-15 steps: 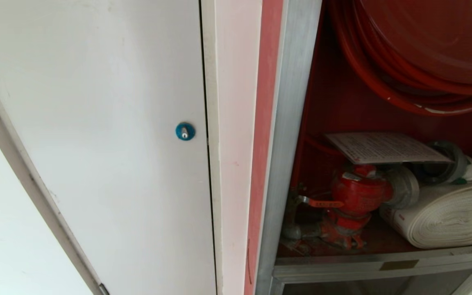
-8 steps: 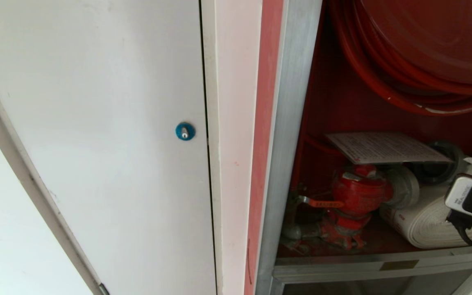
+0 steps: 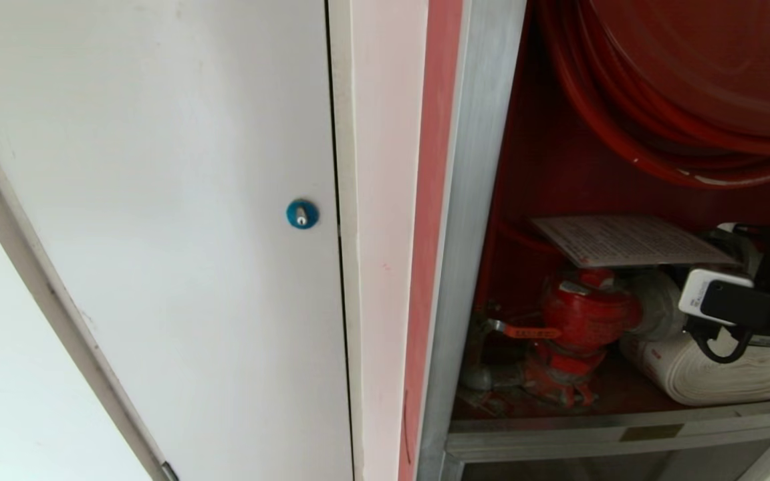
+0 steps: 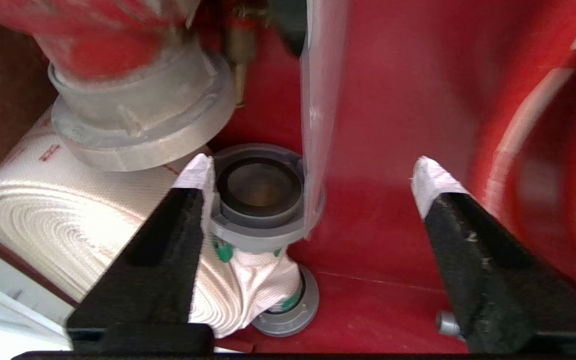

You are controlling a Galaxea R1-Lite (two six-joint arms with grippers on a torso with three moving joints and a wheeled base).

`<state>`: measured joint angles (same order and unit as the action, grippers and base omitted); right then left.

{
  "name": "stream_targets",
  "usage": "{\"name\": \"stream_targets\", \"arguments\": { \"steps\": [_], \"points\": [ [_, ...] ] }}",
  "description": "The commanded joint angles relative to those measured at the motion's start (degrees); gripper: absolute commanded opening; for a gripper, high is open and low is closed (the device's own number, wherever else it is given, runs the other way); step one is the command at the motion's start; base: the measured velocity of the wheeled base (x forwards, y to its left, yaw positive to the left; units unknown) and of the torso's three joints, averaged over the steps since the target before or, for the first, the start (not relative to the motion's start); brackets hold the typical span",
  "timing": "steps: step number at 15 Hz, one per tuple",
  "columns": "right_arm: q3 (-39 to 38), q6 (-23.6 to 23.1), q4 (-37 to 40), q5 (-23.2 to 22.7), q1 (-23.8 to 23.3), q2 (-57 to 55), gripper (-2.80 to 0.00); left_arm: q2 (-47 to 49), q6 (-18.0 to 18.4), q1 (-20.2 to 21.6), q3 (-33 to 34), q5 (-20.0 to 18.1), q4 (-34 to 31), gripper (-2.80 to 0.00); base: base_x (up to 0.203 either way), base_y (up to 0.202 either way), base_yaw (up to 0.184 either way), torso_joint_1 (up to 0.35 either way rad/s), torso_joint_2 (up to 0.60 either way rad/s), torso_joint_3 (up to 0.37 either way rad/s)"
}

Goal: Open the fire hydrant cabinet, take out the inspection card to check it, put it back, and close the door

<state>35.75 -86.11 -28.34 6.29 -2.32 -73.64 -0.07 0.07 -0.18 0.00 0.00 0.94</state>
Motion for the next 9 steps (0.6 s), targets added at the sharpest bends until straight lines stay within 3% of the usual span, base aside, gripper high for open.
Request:
{"name": "stream_targets", "arguments": {
  "steps": [1,9],
  "points": [
    [1.1,-0.8,-0.3,-0.8,-1.0,-3.1,0.0,0.1,0.0,0.0,0.6,0.0,0.0,-2.8,0.0,0.0,0.0,0.0,0.0,0.0],
    [6.2,-1.2,-1.5,-1.9,-1.6,-8.5,0.0,0.1,0.0,0.0,0.6,0.0,0.0,-2.8,0.0,0.0,0.0,0.0,0.0,0.0]
  ]
}}
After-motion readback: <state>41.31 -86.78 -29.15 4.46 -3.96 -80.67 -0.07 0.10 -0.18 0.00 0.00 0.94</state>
